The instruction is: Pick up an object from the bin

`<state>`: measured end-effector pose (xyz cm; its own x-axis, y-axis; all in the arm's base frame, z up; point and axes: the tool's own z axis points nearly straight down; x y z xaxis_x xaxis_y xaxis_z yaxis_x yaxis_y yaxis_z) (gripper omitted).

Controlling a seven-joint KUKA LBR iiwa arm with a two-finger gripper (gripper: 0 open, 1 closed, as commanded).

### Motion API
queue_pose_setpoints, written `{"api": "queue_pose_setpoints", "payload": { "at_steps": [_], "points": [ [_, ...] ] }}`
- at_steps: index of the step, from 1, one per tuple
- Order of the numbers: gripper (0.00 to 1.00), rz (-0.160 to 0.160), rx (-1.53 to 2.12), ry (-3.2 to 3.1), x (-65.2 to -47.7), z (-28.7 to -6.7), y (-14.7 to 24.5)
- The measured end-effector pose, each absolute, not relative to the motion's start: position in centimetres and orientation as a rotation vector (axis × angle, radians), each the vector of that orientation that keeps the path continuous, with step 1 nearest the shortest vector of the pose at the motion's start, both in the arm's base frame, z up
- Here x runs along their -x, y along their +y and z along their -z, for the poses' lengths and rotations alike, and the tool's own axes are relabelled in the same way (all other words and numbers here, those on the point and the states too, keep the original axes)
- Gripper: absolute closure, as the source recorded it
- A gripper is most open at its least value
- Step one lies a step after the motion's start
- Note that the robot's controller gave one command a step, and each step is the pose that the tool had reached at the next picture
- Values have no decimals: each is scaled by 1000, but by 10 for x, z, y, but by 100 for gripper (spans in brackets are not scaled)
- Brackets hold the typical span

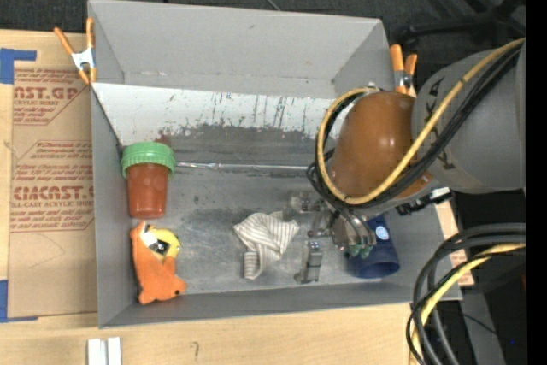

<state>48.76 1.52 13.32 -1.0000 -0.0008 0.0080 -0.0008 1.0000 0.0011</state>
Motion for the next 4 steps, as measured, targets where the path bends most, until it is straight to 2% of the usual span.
{"api": "queue_pose_setpoints", "payload": {
  "at_steps": [1,2,3,4],
  "points": [
    [0,2,-1,-3141,-489,-138,15],
    [0,-1,-235,-3139,-517,-90,19],
    [0,2,-227,-3132,-515,-101,19],
    [0,0,-269,-3133,-523,-108,27]
  ]
}}
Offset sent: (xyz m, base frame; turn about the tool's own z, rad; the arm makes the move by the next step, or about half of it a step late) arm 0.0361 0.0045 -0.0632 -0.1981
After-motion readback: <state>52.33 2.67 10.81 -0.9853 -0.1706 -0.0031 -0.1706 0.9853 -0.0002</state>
